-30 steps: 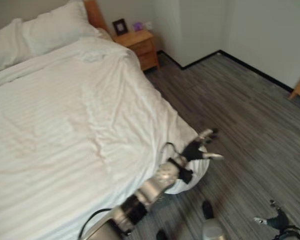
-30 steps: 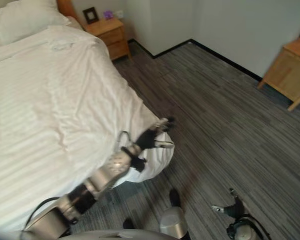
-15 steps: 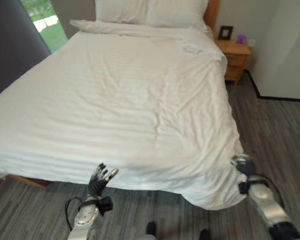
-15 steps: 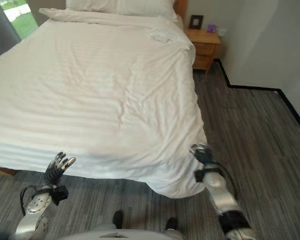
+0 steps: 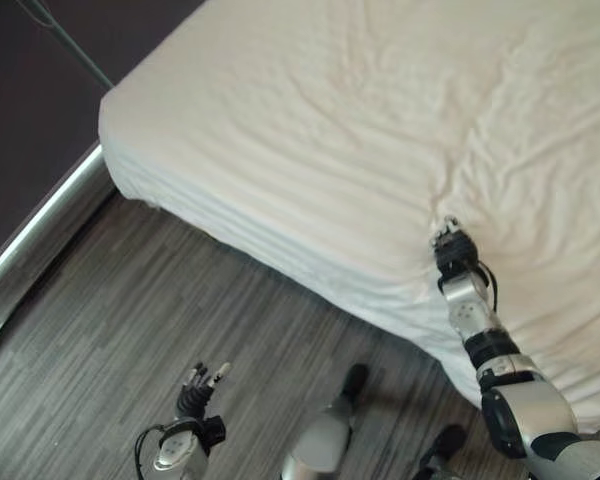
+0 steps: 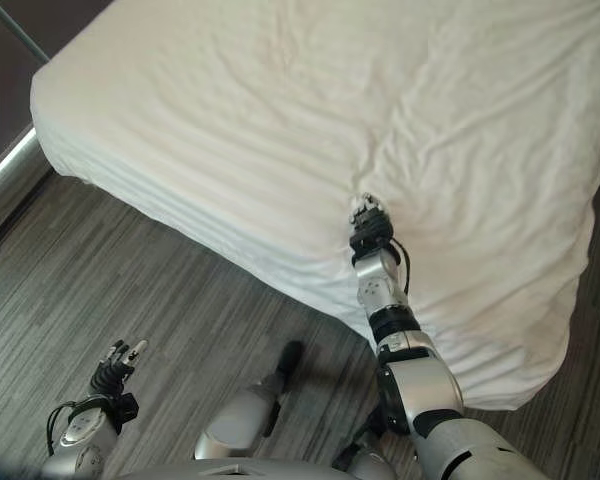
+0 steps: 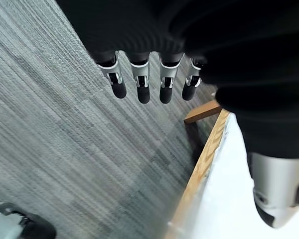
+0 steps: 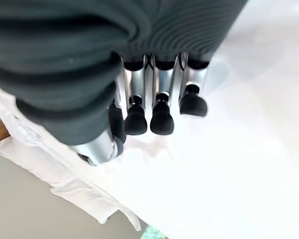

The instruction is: Making the bed.

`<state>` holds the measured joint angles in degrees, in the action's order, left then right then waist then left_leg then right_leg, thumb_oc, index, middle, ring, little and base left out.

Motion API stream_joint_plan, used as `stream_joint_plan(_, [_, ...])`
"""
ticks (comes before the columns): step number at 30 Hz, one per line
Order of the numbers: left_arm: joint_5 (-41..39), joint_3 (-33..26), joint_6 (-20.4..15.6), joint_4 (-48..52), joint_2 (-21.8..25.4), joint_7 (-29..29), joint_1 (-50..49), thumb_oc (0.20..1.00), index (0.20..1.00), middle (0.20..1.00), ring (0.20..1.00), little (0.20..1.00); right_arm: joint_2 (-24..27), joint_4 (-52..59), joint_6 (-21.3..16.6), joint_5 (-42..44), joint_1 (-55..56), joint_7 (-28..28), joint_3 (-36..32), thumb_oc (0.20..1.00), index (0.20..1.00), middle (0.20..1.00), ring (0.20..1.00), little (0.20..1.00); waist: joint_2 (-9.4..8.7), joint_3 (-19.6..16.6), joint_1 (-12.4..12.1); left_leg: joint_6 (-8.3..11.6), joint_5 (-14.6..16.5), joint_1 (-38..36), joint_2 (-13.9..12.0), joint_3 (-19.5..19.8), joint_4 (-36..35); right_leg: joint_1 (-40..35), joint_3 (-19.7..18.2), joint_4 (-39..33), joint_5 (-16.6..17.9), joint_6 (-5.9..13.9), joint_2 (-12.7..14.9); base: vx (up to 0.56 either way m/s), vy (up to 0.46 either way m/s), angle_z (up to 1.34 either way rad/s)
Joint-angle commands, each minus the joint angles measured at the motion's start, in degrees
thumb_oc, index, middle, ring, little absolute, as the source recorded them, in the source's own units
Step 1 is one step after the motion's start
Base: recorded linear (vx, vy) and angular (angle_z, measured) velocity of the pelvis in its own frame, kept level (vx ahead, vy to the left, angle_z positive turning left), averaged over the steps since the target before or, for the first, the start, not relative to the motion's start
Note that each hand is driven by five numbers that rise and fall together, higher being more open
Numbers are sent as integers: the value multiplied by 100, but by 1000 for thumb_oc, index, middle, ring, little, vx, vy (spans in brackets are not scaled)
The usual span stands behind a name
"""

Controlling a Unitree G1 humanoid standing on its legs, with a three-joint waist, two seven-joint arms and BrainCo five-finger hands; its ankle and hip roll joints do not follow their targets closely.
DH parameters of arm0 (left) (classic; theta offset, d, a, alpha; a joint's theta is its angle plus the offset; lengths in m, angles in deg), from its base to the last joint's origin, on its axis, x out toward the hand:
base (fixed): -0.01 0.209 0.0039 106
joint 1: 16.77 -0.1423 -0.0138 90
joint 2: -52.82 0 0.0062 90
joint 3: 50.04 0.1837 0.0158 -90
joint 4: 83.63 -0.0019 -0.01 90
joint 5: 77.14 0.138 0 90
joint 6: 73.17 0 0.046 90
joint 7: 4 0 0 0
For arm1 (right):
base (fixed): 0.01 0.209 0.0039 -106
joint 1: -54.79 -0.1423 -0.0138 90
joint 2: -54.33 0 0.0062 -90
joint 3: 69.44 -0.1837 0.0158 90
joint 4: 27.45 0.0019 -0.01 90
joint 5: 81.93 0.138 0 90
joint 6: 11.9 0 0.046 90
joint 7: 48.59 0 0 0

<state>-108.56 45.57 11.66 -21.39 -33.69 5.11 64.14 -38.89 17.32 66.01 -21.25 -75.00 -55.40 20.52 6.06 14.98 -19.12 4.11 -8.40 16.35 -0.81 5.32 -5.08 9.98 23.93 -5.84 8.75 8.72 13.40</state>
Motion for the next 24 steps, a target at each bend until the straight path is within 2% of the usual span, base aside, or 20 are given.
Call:
stream_joint_plan(1, [-36, 176, -332, 341, 84, -169, 443, 1000, 1000, 1000, 1000, 1000, 557, -230, -218, -317, 656, -395, -495, 200, 200, 200, 200, 200, -68, 202, 311, 533, 223, -91, -283, -145, 8, -348, -238, 84, -466, 406, 492, -49, 97, -1])
stream_joint_plan(4, [-195, 308, -198, 465, -22, -376, 408, 1000, 1000, 1000, 1000, 1000, 721, -116, -237, -439, 1479, -386, -935, 200, 200, 200, 200, 200, -117, 262, 588, 418, 276, -151, -167, -227, 8, -272, -326, 84, -316, 491, 656, -43, 160, -5])
stream_joint_plan(5, [-229, 331, -137, 462, -70, -442, 417, 1000, 1000, 1000, 1000, 1000, 818, -114, -188, -455, 1799, -355, -1184, 200, 200, 200, 200, 200, -166, 301, 756, 392, 372, -208, -147, -268, 8, -255, -372, 84, -304, 531, 693, -9, 167, -28])
stream_joint_plan(6, [-226, 391, -83, 447, -86, -509, 424, 1000, 1000, 1000, 1000, 1000, 868, -181, -164, -463, 2027, -337, -1356, 200, 200, 200, 200, 200, -224, 303, 862, 353, 426, -236, -113, -314, 8, -231, -411, 84, -246, 562, 751, 4, 192, -26])
stream_joint_plan(7, [-76, 594, 33, 536, -81, -639, 546, 1000, 1000, 1000, 1000, 1000, 1047, -188, -58, -563, 2563, -244, -1652, 200, 200, 200, 200, 200, -365, 296, 1110, 277, 527, -301, -53, -418, 8, -187, -473, 84, -144, 597, 826, -29, 147, -24])
stream_joint_plan(8, [-73, 614, 34, 538, -81, -638, 546, 1000, 1000, 1000, 1000, 1000, 1050, -178, -53, -563, 2586, -235, -1673, 200, 200, 200, 200, 200, -370, 287, 1093, 260, 483, -274, -30, -425, 8, -156, -486, 84, -100, 600, 848, 7, 135, -20])
stream_joint_plan(10, [182, 791, 142, 575, -95, -762, 723, 1000, 1000, 1000, 1000, 1000, 1072, -172, 15, -834, 3193, -166, -1897, 200, 200, 200, 200, 200, -552, 270, 1376, 183, 585, -374, 13, -532, 8, -157, -560, 84, -12, 624, 865, 22, 65, -34])
stream_joint_plan(12, [419, 982, 197, 623, -70, -845, 825, 1000, 1000, 1000, 1000, 1000, 1061, -330, 59, -984, 3581, -167, -2105, 200, 200, 200, 200, 200, -650, 307, 1635, 105, 664, -545, -22, -642, 8, -231, -581, 196, 0, 617, 760, 4, 110, -36])
stream_joint_plan(13, [525, 1030, 183, 700, -52, -891, 826, 1000, 1000, 1000, 1000, 1000, 1032, -491, 107, -1130, 3788, -137, -2162, 200, 200, 200, 200, 200, -689, 386, 1733, 15, 719, -741, -88, -849, 8, -169, -547, 701, -188, 558, 667, -60, 135, -33])
stream_joint_plan(15, [527, 1031, 184, 704, -52, -892, 827, 1000, 1000, 1000, 1000, 1000, 1033, -493, 106, -1129, 3786, -133, -2167, 200, 200, 200, 200, 200, -697, 396, 1715, 7, 684, -731, -79, -870, 8, -132, -577, 728, -170, 555, 680, -60, 82, -62])
stream_joint_plan(16, [494, 1093, 215, 855, -47, -968, 793, 1000, 1000, 1000, 1000, 1000, 1019, -642, 155, -1233, 3955, -61, -2211, 200, 200, 200, 200, 200, -714, 453, 1835, -19, 689, -934, -208, -1118, 8, -110, -576, 1046, -352, 498, 477, -70, 149, -115])
stream_joint_plan(17, [501, 1159, 229, 1041, 8, -1064, 713, 1000, 1000, 1000, 1000, 1000, 947, -712, 177, -1359, 4065, -33, -2192, 200, 200, 200, 200, 200, -693, 515, 1841, -63, 697, -1106, -294, -1320, 8, -149, -504, 1449, -589, 452, 317, -86, 147, -109])
stream_joint_plan(18, [500, 1160, 233, 1051, 12, -1064, 709, 1000, 1000, 1000, 1000, 1000, 943, -709, 177, -1361, 4067, -33, -2196, 200, 200, 200, 200, 200, -697, 518, 1828, -65, 663, -1093, -294, -1332, 8, -128, -515, 1449, -561, 439, 316, -89, 148, -126])
stream_joint_plan(19, [438, 1232, 269, 1235, 58, -1148, 670, 1000, 1000, 1000, 1000, 1000, 866, -670, 165, -1431, 4107, -27, -2121, 200, 200, 200, 200, 200, -643, 534, 1783, -113, 617, -1154, -356, -1475, 8, -132, -394, 1827, -733, 400, 248, -127, 168, -129])
stream_joint_plan(20, [297, 1401, 324, 1502, 128, -1373, 584, 1000, 1000, 1000, 1000, 1000, 759, -588, 205, -1737, 4137, 1, -1892, 598, 598, 598, 598, 598, -572, 491, 1714, -187, 623, -1242, -439, -1747, 43, -265, -114, 2338, -975, 356, 252, -107, 167, -138])
stream_joint_plan(21, [293, 1401, 332, 1517, 139, -1375, 568, 1000, 1000, 1000, 1000, 1000, 745, -570, 210, -1749, 4153, -12, -1892, 1000, 1000, 1000, 1000, 1000, -587, 498, 1694, -186, 636, -1266, -432, -1768, 44, -256, -141, 2381, -1002, 358, 265, -111, 116, -119])
stream_joint_plan(24, [88, 1640, 377, 2002, 339, -1765, 487, 1000, 1000, 1000, 1000, 1000, 690, -328, 405, -2603, 4050, 104, -1261, 1000, 1000, 1000, 1000, 1000, -542, 281, 1415, -226, 629, -1340, -554, -2295, 76, -668, 497, 2460, -973, 306, 553, -91, 26, -133])
